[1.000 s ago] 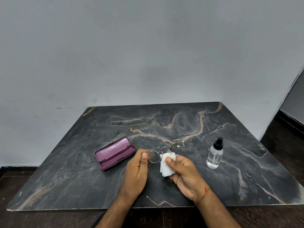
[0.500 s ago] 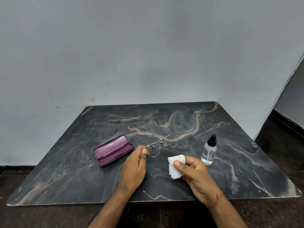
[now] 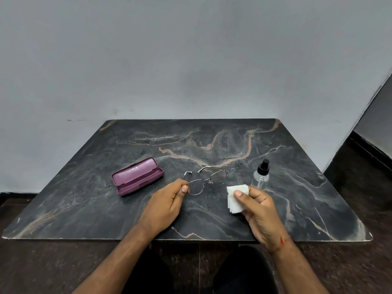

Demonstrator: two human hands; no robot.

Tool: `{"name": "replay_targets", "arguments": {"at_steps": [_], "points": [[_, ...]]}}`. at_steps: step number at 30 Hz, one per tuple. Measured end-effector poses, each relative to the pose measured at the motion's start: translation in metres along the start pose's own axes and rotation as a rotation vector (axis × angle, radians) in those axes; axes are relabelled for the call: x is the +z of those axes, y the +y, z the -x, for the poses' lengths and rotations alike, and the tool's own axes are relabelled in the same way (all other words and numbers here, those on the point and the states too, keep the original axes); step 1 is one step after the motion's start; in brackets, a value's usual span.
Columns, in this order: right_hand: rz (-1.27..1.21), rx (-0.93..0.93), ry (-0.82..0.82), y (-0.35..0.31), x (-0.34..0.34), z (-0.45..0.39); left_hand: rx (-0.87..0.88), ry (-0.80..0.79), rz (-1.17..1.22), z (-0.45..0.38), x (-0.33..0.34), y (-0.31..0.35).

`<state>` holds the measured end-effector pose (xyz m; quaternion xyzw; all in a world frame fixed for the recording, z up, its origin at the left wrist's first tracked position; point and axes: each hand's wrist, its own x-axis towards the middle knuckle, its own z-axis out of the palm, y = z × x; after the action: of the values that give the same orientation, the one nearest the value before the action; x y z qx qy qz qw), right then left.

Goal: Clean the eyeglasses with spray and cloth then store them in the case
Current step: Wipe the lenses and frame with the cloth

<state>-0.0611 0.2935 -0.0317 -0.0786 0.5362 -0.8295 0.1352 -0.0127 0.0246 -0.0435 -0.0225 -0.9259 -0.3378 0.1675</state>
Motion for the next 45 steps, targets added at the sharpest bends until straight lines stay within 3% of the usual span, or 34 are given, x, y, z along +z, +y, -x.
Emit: {"name": "replay_targets", "arguments": {"at_steps": [14,24,27,32,36,42,45], "points": [[0.085,-0.009,-0.003,0.007,-0.004,-0.007,0.076,-0.201,-0.411,0.007,-0.02,-0.011],[0.086,0.001,0.006,0.005,-0.001,-0.002,0.047,-0.155,-0.389,0.014,-0.025,0.003],[0.116,-0.003,0.009,0.004,0.0,-0.001,0.045,-0.077,-0.368,0.02,-0.027,0.008],[0.254,0.002,0.043,0.0,0.011,0.0,0.105,0.153,-0.212,0.035,-0.03,0.034],[0.473,-0.081,0.049,-0.006,0.037,0.001,0.22,0.105,-0.031,0.042,-0.026,0.065],[0.868,-0.25,0.06,-0.024,0.087,0.005,-0.044,0.075,0.308,0.052,-0.013,0.074],[0.987,-0.313,-0.022,-0.03,0.109,0.013,-0.19,0.068,0.585,0.054,-0.016,0.078]]}}
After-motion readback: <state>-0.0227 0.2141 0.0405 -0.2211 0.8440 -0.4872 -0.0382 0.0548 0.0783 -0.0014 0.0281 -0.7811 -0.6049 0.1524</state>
